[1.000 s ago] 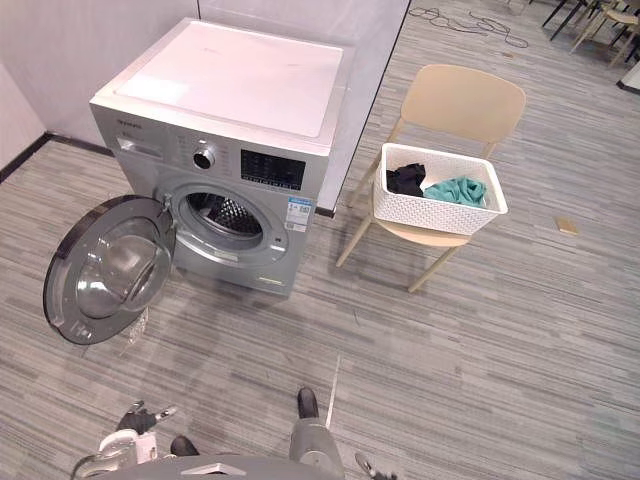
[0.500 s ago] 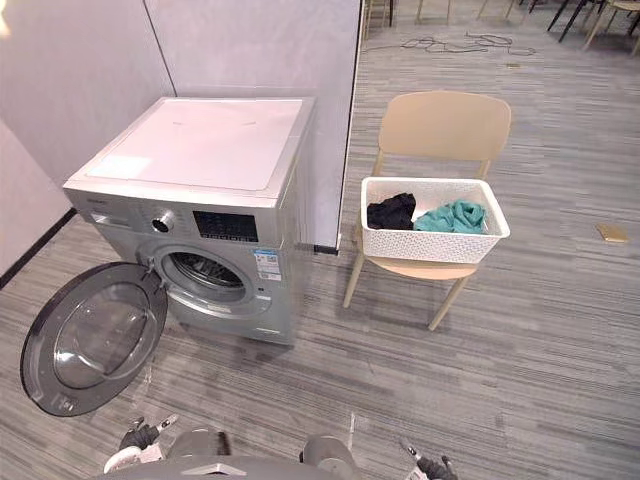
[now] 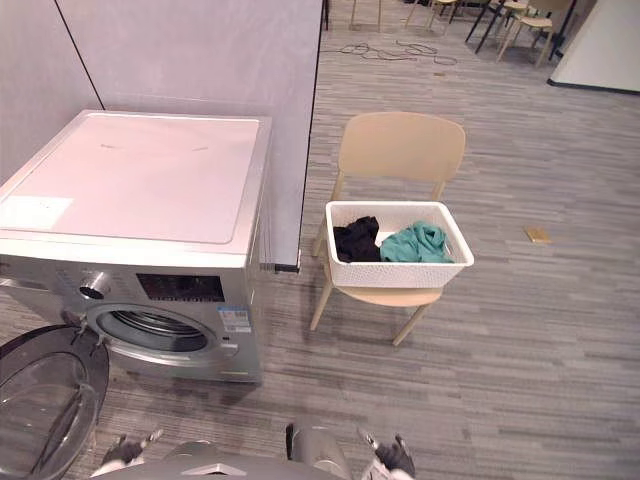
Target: Pick up the laundry basket with both hands and put the clothes into the washing machine.
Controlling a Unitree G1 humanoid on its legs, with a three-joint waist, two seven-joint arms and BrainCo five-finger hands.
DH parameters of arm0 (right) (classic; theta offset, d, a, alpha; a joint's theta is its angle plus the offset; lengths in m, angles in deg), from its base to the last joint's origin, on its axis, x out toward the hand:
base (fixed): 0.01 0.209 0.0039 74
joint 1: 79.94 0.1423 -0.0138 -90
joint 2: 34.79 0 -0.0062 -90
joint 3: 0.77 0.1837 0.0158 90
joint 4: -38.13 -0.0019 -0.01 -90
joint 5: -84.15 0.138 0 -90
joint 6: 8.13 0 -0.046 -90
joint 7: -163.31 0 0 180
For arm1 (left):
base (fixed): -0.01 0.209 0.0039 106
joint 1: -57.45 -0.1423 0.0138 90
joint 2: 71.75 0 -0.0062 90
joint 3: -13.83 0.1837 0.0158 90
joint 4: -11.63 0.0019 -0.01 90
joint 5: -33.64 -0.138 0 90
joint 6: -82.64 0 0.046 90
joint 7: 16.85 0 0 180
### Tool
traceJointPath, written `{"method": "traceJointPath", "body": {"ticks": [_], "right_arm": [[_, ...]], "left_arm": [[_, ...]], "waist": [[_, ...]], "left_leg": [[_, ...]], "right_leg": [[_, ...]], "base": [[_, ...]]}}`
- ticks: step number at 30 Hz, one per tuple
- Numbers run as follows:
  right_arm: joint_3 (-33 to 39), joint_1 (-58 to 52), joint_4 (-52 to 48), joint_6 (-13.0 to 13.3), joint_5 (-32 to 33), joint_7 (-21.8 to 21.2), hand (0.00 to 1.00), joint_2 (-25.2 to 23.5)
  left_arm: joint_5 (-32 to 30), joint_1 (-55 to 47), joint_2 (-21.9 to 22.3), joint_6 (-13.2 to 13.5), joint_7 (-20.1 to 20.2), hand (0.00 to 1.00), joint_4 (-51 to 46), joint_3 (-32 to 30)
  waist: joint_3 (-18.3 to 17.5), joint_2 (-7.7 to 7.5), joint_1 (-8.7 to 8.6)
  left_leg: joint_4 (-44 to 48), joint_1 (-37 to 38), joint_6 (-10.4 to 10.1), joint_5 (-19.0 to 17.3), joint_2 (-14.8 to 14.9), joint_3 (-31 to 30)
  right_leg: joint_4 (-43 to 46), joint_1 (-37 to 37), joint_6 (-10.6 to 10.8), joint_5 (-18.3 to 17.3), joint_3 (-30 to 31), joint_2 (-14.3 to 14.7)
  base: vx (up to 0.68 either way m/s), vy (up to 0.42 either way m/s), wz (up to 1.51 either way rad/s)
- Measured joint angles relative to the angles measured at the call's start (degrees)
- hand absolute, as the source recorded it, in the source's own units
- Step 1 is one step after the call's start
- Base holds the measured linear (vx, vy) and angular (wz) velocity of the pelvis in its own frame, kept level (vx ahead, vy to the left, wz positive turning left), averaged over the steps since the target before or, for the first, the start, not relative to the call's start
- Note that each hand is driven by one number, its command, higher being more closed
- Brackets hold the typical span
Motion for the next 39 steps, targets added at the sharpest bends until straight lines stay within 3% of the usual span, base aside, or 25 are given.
{"method": "traceJointPath", "body": {"ticks": [2, 3, 4, 5, 6, 8, 9, 11, 13, 15, 17, 18, 20, 22, 26, 30, 34, 37, 39], "right_arm": [[3.11, -0.05, 1.44, -0.23, 0.00, -0.02, 0.00, 0.01], [4.11, -0.18, 2.65, -0.39, 0.01, -0.07, 0.00, -0.14], [4.94, -0.38, 3.34, -0.44, 0.01, -0.10, 0.00, -0.34], [6.75, -0.94, 5.21, -0.66, 0.01, -0.08, 0.00, -0.63], [8.26, -2.39, 6.47, -1.21, 0.01, -0.14, 0.00, -0.89], [9.30, -3.25, 6.97, -1.90, 0.02, -0.13, 0.00, 0.09], [9.50, -3.33, 6.96, -2.35, 0.02, -0.16, 0.00, 0.50], [9.78, -2.31, 6.92, -2.66, -0.04, -0.36, 0.00, 1.39], [9.94, -0.01, 6.97, -2.65, -0.26, -1.39, 0.00, 1.77], [9.69, 2.95, 6.87, -2.56, -1.90, -2.08, 0.00, 2.60], [5.19, 4.84, 4.72, -2.41, -2.16, -2.00, 0.00, 4.07], [3.65, 4.52, 2.63, -2.21, -2.17, -1.99, 0.00, 4.32], [-0.24, 3.09, -7.26, -2.00, -2.14, -1.69, 0.00, 5.22], [-3.61, 2.92, -21.36, -0.42, -2.15, -1.01, 0.00, 6.30], [-4.94, 3.94, -34.55, 2.33, -2.39, -0.60, 0.00, 6.46], [-9.25, 6.36, -45.00, 4.18, -6.93, 0.27, 0.00, 6.07], [-9.05, 4.29, -52.13, 5.09, -12.03, 0.31, 0.00, 6.22], [-9.14, 4.51, -52.25, 5.00, -16.29, -0.18, 0.00, 11.24], [-9.64, 7.23, -51.60, 4.87, -17.94, -1.97, 0.00, 18.97]], "left_arm": [[0.51, 2.79, 1.84, 0.04, 0.17, 0.00, 0.03, 0.47], [0.93, 2.90, 2.60, 0.38, 0.28, 0.00, 0.01, 0.95], [1.02, 2.73, 2.83, 0.51, 0.38, 0.00, -0.01, 0.99], [1.05, 2.64, 3.19, 0.79, 0.40, 0.00, -0.01, 1.14], [0.90, 2.66, 3.39, 0.89, 0.38, 0.00, -0.03, 1.13], [0.29, 2.14, 5.00, 0.47, 1.19, 0.00, 0.86, 1.95], [-0.49, 1.70, 5.09, 0.40, 1.36, 0.00, 0.63, 0.73], [-0.90, 1.24, 5.61, 0.35, 1.38, 0.00, 0.67, -1.01], [-1.48, 0.52, 5.08, 0.35, 1.36, 0.00, 0.56, -2.28], [-1.78, 0.46, 3.47, 0.38, 1.33, 0.00, 0.69, -2.15], [-1.84, -0.60, 1.76, 0.34, 1.14, 0.00, 1.12, -0.58], [-1.89, -0.98, 1.26, 0.26, 1.12, 0.00, 1.35, 0.59], [-2.18, -1.09, 0.38, 0.21, 0.91, 0.00, 1.31, 4.15], [-3.23, -1.22, -0.62, 0.21, 0.38, 0.00, 1.26, 8.17], [-5.37, -1.26, -0.82, 0.15, 0.29, 0.00, 1.38, 10.63], [-7.57, -0.83, -1.01, -0.01, 0.20, 0.00, 1.95, 11.80], [-9.92, -0.58, -1.41, 0.11, 0.43, 0.00, 1.79, 13.95], [-10.31, -0.53, -1.60, 0.22, 0.64, 0.00, 1.79, 14.84], [-10.30, -0.42, -1.80, 0.29, 1.06, 0.00, 1.72, 15.33]], "waist": [[0.56, 0.98, -0.20], [0.46, 1.05, -0.36], [0.34, 0.84, -0.44], [0.04, -0.05, -1.45], [-0.66, -1.27, -2.04], [-1.40, 2.67, -2.94], [-1.74, 3.36, -3.02], [-1.77, 3.34, -2.91], [-1.92, 3.07, -2.85], [-2.37, 1.94, -2.75], [-2.26, 1.64, -2.22], [-2.28, 1.61, -2.27], [-2.21, 1.52, -2.84], [-2.31, 1.62, -2.75], [-2.75, 2.27, -2.71], [-2.71, 2.30, -2.65], [-2.64, 2.17, -2.90], [-2.18, 2.14, -2.97], [-1.98, 2.38, -3.21]], "left_leg": [[-1.58, 2.96, -2.13, -0.43, 2.42, 0.03], [-2.51, 4.35, -3.63, -0.88, 3.65, 0.00], [-2.95, 5.35, -4.47, -1.24, 4.12, -0.10], [-3.20, 6.70, -6.30, -2.29, 4.61, -1.37], [-2.14, 7.68, -8.88, -3.91, 5.38, -3.40], [-1.40, 8.15, -9.85, -4.16, 9.77, -4.66], [-1.79, 9.54, -9.99, -2.47, 11.10, -4.28], [-0.96, 10.05, -9.75, 0.50, 12.21, -4.31], [3.42, 7.09, -7.66, 3.36, 13.79, -4.94], [12.05, 0.90, 0.22, 10.41, 15.89, -5.70], [16.50, -1.43, 4.03, 17.27, 18.78, -4.13], [16.88, -1.89, 4.28, 18.00, 19.19, -4.12], [16.39, -3.91, 1.69, 13.75, 17.33, -4.19], [7.07, -3.65, -3.05, 6.89, 8.65, -4.03], [-10.66, 1.71, -5.43, 8.34, 5.44, -3.44], [-11.95, 2.73, -4.48, 9.19, 4.27, -4.24], [-11.54, 1.17, -3.58, 9.19, 3.04, -5.91], [-11.48, -0.38, -3.27, 9.53, 2.99, -6.15], [-11.29, -3.35, -2.78, 10.21, 2.78, -6.03]], "right_leg": [[-13.13, -1.32, -2.11, 1.42, 1.12, -2.79], [-24.20, 0.82, -2.00, 3.33, 3.22, -3.18], [-29.36, 2.17, -1.98, 4.87, 5.27, -3.32], [-35.81, 4.78, -2.03, 8.78, 8.72, -4.39], [-36.00, 6.21, 5.73, 11.33, 8.51, -5.66], [-31.07, 6.47, 2.87, 6.48, 3.64, -2.90], [-27.75, 6.49, 2.23, 4.06, 2.55, -2.20], [-24.65, 7.01, 0.56, 1.61, 0.91, -1.65], [-24.49, 7.81, -0.66, 0.44, -0.65, -0.85], [-26.64, 9.61, -2.86, 1.02, -2.86, -0.23], [-29.31, 12.61, -5.28, 1.78, -5.14, 0.91], [-29.82, 13.22, -5.77, 1.82, -6.03, 0.85], [-31.66, 14.57, -6.74, 1.87, -9.43, -0.25], [-34.69, 14.90, -7.08, 3.42, -11.68, -1.28], [-36.92, 14.46, -6.05, 5.29, -13.09, -1.02], [-40.71, 16.83, -4.82, 7.99, -11.15, -1.25], [-42.12, 16.70, -4.00, 8.55, -11.08, -2.29], [-44.46, 16.21, -3.74, 10.31, -10.95, -2.17], [-46.22, 13.90, -3.59, 12.25, -10.44, -2.10]], "base": [[0.35, -0.251, -0.10], [0.25, -0.225, -0.14], [0.32, -0.388, 0.11], [0.37, -0.485, 0.47], [0.43, -0.566, 0.57], [0.31, -0.423, 0.66], [0.29, -0.379, 0.55], [0.22, -0.374, 0.30], [0.14, -0.345, 0.31], [0.10, -0.320, 0.31], [0.10, -0.265, 0.17], [0.10, -0.231, 0.53], [0.04, -0.117, 0.76], [0.00, -0.017, 0.63], [0.02, 0.031, 0.34], [-0.03, 0.094, 0.02], [-0.09, 0.064, 0.16], [-0.07, 0.027, 0.01], [-0.08, 0.037, -0.08]]}}
